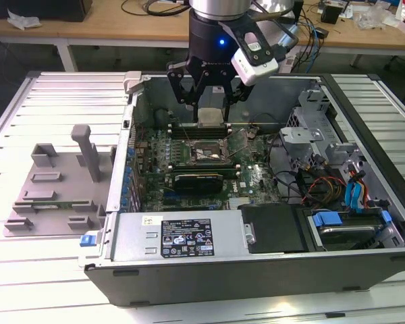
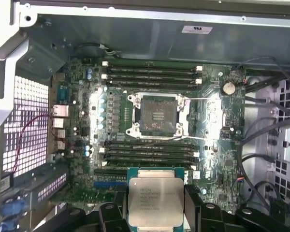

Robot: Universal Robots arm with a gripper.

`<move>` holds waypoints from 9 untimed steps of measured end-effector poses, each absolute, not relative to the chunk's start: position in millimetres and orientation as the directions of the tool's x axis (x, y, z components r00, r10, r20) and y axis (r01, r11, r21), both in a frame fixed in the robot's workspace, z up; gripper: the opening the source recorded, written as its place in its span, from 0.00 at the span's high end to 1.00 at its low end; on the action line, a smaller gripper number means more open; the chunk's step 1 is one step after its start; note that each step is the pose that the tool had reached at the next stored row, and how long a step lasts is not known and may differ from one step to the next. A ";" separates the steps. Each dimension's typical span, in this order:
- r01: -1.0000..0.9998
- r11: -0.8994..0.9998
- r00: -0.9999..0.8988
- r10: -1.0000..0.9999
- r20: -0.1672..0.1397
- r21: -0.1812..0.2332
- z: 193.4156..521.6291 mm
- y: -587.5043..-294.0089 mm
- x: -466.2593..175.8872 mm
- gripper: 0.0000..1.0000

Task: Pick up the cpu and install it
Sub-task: 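Pick up the cpu and move it towards the insertion slot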

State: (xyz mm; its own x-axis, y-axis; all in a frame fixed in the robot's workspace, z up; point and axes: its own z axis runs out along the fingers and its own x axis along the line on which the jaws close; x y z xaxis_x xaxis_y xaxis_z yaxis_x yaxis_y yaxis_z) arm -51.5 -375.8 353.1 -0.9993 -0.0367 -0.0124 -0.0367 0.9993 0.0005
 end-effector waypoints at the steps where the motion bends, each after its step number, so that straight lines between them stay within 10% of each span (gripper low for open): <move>1: -0.037 0.999 -0.999 -0.037 -0.012 0.001 352.2 -374.1 -51.2 0.45; 9: -0.037 0.999 -0.999 -0.037 -0.012 0.000 344.8 -352.3 -50.9 0.45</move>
